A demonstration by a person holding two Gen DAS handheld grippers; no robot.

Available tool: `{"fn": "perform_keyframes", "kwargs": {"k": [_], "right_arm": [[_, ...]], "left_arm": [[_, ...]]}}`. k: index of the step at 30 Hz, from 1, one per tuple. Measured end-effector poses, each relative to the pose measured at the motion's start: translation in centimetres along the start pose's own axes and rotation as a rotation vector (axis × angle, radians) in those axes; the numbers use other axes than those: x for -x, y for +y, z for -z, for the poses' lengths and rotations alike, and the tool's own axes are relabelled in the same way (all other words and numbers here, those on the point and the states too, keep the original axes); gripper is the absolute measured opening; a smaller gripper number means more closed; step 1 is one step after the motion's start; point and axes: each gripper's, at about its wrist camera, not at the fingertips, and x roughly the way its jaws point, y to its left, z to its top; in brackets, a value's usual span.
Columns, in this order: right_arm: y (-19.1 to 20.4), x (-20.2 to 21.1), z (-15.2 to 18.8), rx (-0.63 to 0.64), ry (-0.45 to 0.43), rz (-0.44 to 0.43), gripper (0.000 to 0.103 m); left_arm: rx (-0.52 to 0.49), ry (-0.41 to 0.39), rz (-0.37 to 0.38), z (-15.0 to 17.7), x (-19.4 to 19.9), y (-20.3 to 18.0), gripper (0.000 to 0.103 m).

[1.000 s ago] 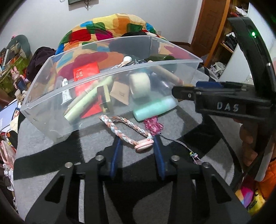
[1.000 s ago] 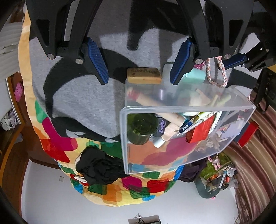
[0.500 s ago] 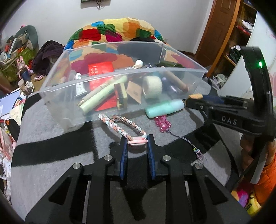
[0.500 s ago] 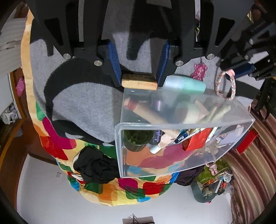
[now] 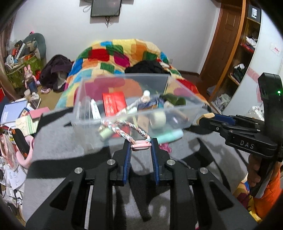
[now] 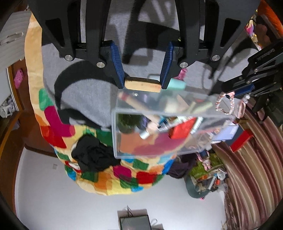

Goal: Organize objects
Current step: 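Lower the braided rope and wooden block into the clear bin and release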

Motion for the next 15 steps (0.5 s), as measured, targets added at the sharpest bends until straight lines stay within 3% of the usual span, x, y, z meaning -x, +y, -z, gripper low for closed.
{"fn": "perform_keyframes", "kwargs": {"k": [8, 15], "right_arm": [[1.8, 1.3, -2.7, 0.025, -0.078, -0.030, 0.037], [2.8, -0.4, -4.4, 0.034, -0.074, -0.036, 0.038]], "left_arm": [[0.011, -0.084, -0.021, -2.6, 1.2, 0.7, 0.022], [0.023, -0.057, -0.057, -3.8, -1.0, 2.0, 0.022]]}}
